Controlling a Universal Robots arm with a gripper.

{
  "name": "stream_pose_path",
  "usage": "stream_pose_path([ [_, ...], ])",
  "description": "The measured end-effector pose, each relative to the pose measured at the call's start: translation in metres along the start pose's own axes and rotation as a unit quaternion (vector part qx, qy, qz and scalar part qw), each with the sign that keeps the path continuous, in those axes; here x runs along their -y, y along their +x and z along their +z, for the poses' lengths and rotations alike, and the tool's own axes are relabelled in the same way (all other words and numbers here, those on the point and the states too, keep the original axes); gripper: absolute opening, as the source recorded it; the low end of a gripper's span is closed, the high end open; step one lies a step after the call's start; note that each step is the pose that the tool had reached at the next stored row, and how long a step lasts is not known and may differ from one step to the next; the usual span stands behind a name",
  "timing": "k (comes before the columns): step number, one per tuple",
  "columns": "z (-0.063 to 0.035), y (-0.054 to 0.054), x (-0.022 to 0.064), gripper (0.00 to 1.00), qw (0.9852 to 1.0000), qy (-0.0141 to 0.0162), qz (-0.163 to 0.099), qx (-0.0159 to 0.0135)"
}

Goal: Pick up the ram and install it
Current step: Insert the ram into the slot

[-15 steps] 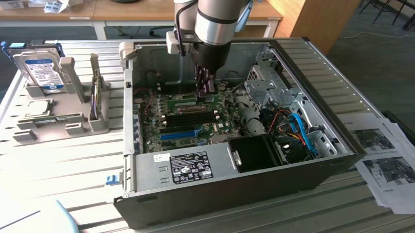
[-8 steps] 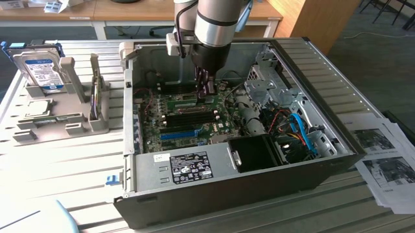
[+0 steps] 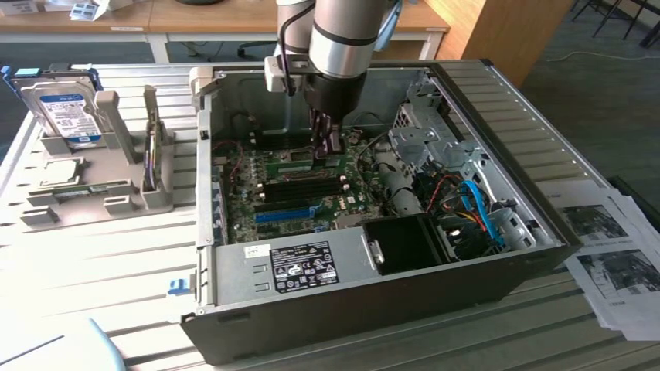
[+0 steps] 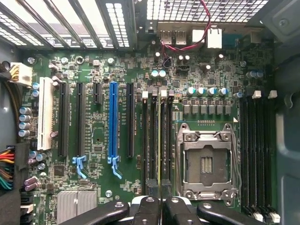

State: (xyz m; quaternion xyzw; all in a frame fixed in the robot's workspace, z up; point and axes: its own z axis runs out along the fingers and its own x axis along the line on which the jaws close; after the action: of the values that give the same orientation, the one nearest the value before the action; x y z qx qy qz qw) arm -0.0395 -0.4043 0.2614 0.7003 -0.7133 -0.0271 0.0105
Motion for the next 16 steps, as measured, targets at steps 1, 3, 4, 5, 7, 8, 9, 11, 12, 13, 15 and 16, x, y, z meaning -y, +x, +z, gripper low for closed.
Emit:
stream_pose_path([
  [1, 0.0006, 0.0, 0.0, 0.11, 1.0, 0.0, 0.0, 0.0],
  [3, 0.0018, 0.0, 0.0001, 0.11, 1.0, 0.0, 0.0, 0.0],
  [4, 0.0024, 0.0, 0.0002, 0.11, 1.0, 0.0, 0.0, 0.0],
  [5, 0.003, 0.0001, 0.0002, 0.11, 1.0, 0.0, 0.0, 0.0],
  [7, 0.0041, 0.0001, 0.0002, 0.11, 1.0, 0.0, 0.0, 0.0],
  [8, 0.0047, 0.0001, 0.0003, 0.11, 1.0, 0.0, 0.0, 0.0],
  [9, 0.0053, 0.0001, 0.0003, 0.11, 1.0, 0.0, 0.0, 0.0],
  [11, 0.0065, 0.0001, 0.0004, 0.11, 1.0, 0.0, 0.0, 0.0],
  [12, 0.007, 0.0001, 0.0004, 0.11, 1.0, 0.0, 0.0, 0.0],
  [13, 0.0075, 0.0002, 0.0004, 0.11, 1.0, 0.0, 0.0, 0.0],
  [15, 0.0086, 0.0002, 0.0005, 0.11, 1.0, 0.0, 0.0, 0.0],
  [16, 0.0091, 0.0002, 0.0005, 0.11, 1.0, 0.0, 0.0, 0.0],
])
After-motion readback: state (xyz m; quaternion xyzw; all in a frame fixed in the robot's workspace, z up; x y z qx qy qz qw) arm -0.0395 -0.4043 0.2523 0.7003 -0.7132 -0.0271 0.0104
